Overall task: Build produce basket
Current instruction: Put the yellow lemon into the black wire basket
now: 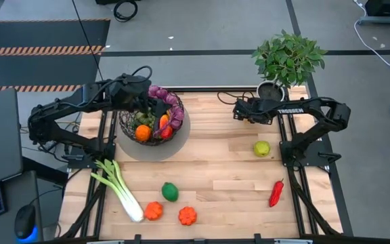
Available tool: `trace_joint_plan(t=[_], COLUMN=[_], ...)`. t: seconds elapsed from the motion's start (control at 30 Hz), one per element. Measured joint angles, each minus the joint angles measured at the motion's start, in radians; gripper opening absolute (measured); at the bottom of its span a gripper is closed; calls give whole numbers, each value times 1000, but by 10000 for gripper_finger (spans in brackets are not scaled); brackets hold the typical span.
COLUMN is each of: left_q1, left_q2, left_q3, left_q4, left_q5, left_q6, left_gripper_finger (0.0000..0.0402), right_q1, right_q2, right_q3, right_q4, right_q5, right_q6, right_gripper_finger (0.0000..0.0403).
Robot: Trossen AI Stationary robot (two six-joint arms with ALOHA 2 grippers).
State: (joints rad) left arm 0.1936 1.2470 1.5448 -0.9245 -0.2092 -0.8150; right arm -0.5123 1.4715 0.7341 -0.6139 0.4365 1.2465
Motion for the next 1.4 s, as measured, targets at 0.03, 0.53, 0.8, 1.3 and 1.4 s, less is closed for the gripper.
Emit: trace_joint_plan(t=[0.03, 0.53, 0.8, 1.3, 1.4], left_q1=[0, -4, 2, 101, 163], left_q2=[-1, -1, -1, -1, -1], left_q3=[0, 0, 0, 0, 0], left_q4=[0, -47, -46, -116, -116], left_q5=[0, 13, 12, -1, -1], left_q6=[10, 91, 94, 145, 170], left_gripper_finger=[385, 385, 385, 385, 385], right_q1=[-7, -36, -20, 130, 170], right_q2=[0, 0, 0, 1, 1], right_q3=[-6, -59, -59, 155, 226], right_q4=[9, 68, 143, 417, 550], right_q5=[-1, -64, -86, -165, -206], right_q6=[-1, -13, -18, -137, -274], right_gripper_finger=[346, 292, 200, 214, 207])
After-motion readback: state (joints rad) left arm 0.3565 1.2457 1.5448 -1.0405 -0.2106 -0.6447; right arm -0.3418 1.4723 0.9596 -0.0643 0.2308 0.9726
